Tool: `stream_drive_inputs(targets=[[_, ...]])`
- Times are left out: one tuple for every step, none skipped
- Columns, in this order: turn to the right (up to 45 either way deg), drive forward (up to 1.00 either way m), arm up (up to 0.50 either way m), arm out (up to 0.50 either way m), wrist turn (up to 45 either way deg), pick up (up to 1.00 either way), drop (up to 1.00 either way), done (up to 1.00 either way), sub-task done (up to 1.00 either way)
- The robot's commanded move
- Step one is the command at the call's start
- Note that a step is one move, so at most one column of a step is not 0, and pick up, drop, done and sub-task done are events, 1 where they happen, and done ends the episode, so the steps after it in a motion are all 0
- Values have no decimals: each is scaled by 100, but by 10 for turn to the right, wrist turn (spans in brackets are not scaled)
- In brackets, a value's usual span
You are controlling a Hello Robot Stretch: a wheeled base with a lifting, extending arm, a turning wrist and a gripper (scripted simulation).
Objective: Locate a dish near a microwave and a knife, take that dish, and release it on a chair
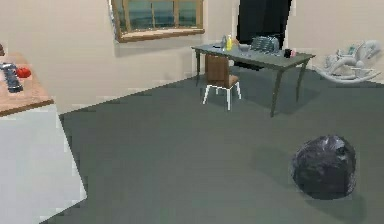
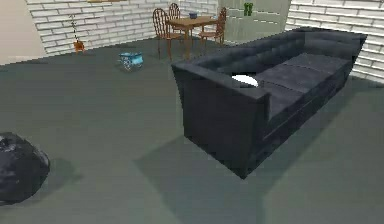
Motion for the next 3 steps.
stream_drive_inputs(targets=[[-450,0,0,0,0,0,0,0,0],[-120,0,0,0,0,0,0,0,0],[0,85,0,0,0,0,0,0,0]])
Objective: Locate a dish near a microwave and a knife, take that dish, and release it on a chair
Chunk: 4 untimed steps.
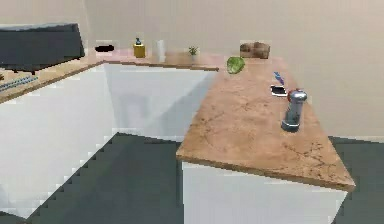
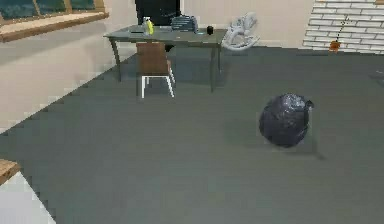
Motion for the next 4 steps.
stream_drive_inputs(targets=[[-270,0,0,0,0,0,0,0,0],[0,45,0,0,0,0,0,0,0],[-420,0,0,0,0,0,0,0,0],[0,60,0,0,0,0,0,0,0]])
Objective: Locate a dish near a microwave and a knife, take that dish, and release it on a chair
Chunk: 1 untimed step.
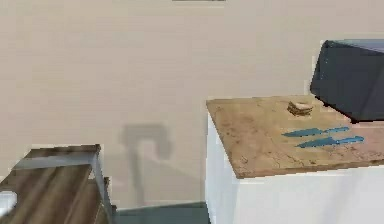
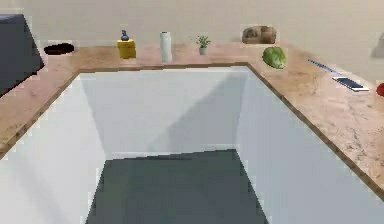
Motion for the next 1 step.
stream_drive_inputs(targets=[[450,0,0,0,0,0,0,0,0]])
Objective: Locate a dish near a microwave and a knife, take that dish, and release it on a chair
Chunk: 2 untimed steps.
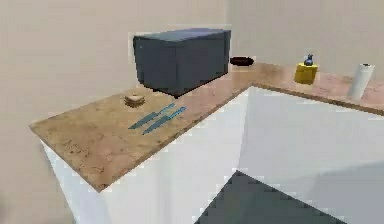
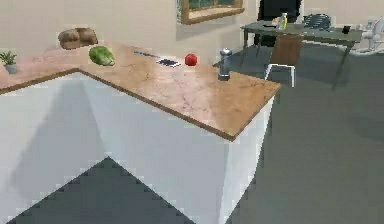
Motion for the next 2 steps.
stream_drive_inputs(targets=[[360,0,0,0,0,0,0,0,0],[0,45,0,0,0,0,0,0,0]])
